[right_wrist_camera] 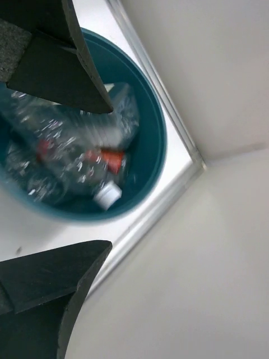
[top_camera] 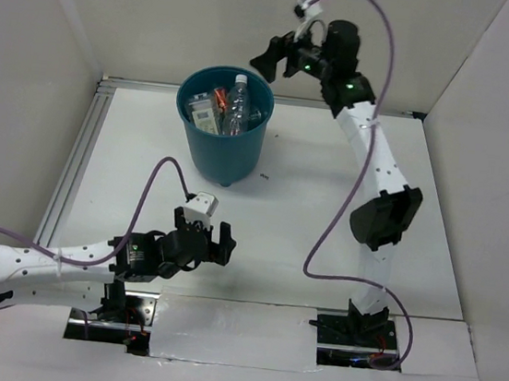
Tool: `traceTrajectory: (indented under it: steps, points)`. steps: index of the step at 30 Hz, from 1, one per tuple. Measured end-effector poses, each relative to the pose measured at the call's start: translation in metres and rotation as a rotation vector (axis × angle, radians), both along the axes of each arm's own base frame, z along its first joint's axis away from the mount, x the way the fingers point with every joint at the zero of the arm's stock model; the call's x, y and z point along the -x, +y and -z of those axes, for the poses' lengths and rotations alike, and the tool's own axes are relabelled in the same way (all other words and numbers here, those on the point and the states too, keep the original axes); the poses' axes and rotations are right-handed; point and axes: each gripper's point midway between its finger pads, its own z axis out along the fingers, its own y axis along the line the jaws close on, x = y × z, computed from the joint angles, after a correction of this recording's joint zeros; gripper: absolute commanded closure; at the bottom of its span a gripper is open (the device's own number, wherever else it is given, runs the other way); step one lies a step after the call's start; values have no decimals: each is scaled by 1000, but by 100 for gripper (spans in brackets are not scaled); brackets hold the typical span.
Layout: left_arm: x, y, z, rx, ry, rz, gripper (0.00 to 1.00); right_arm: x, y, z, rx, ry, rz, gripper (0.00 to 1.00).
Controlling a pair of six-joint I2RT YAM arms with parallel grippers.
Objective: Put the plastic bottles in the bin
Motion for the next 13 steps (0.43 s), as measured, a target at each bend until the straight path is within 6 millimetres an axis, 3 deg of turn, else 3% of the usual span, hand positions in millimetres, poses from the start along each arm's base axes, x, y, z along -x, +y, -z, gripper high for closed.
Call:
traceTrajectory:
  steps: [2,4,6,7,10,13]
  points:
    - [-1,-1,1,-22,-9,12,1,4,-33,-31,-7,-26,83,0]
    - [-2,-3,0,-37,-22,23,1,10,-79,-56,1,-43,222,0]
    - [-4,-6,-5,-41,-39,34,1,19,-125,-65,24,-39,374,0]
    - [-5,-8,-9,-38,-48,40,1,27,-147,-61,41,-25,461,0]
    - [-8,-12,-21,-32,-80,56,1,59,-186,-17,126,65,628,0]
    - [-12,-16,-32,-26,-102,64,1,100,-217,69,251,200,712,0]
